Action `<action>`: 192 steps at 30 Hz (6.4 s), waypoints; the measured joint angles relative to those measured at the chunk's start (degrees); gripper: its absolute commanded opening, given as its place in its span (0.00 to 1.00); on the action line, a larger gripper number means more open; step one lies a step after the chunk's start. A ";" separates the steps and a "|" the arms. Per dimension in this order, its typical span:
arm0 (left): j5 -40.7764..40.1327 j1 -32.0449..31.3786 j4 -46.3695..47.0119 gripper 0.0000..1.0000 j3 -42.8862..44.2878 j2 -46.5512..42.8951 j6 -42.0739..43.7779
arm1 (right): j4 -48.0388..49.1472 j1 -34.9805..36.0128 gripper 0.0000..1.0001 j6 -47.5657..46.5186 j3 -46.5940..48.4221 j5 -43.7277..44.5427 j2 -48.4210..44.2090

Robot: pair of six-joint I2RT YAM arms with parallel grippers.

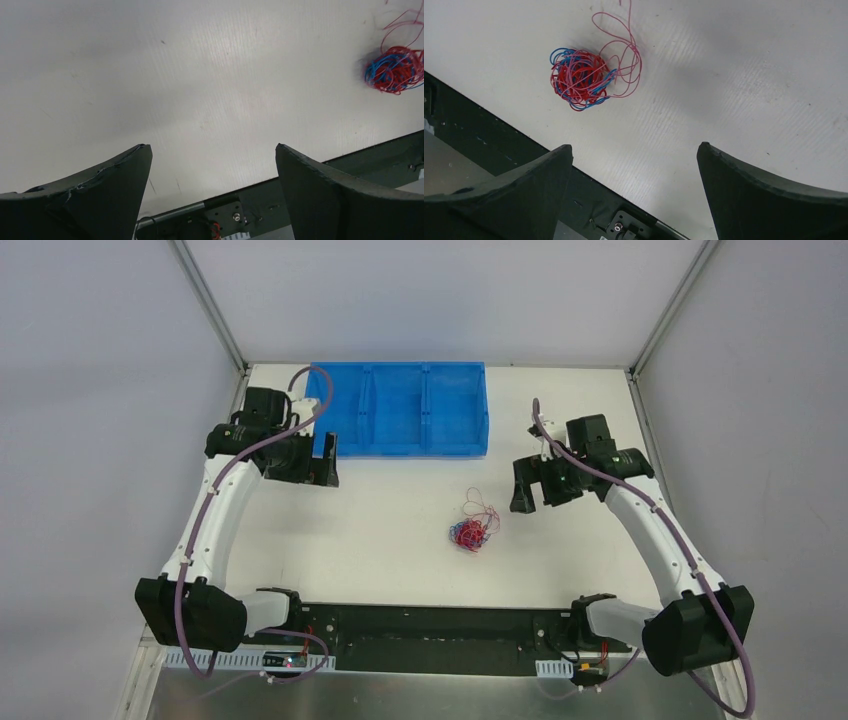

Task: Untangle the cables

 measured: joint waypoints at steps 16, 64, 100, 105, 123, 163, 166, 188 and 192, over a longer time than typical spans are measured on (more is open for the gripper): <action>6.16 0.00 3.06 0.99 13.09 1.22 0.85 | -3.39 10.69 0.99 -15.58 5.84 -13.03 17.05; 41.42 -17.94 54.51 0.00 -16.20 7.61 -36.92 | 10.75 18.32 0.08 -0.55 11.50 -30.95 17.18; 37.64 24.24 9.27 0.16 -10.62 0.61 -1.42 | -27.12 -21.14 0.41 -31.23 12.85 -32.65 20.48; 36.81 20.24 8.02 0.99 -11.21 0.61 -0.26 | -17.66 -7.78 0.76 -20.55 12.63 -33.31 20.35; 34.29 -25.07 52.26 0.83 -19.04 21.94 -29.38 | 4.13 -1.22 0.73 2.25 -2.12 -31.32 24.09; 29.55 1.22 16.63 0.00 -6.12 2.47 -2.36 | -2.62 -19.58 0.00 -1.55 1.53 -4.92 30.12; 28.46 6.21 8.74 0.00 -3.04 1.27 4.81 | -4.66 -22.73 0.00 -4.55 1.86 -2.01 30.05; 35.74 36.52 -11.10 0.00 33.05 11.98 20.63 | -10.82 -33.81 0.00 -17.05 5.88 2.05 27.41; 40.68 31.91 -11.19 0.00 32.17 10.80 18.36 | -15.61 -32.63 0.40 -19.50 6.82 -5.20 27.23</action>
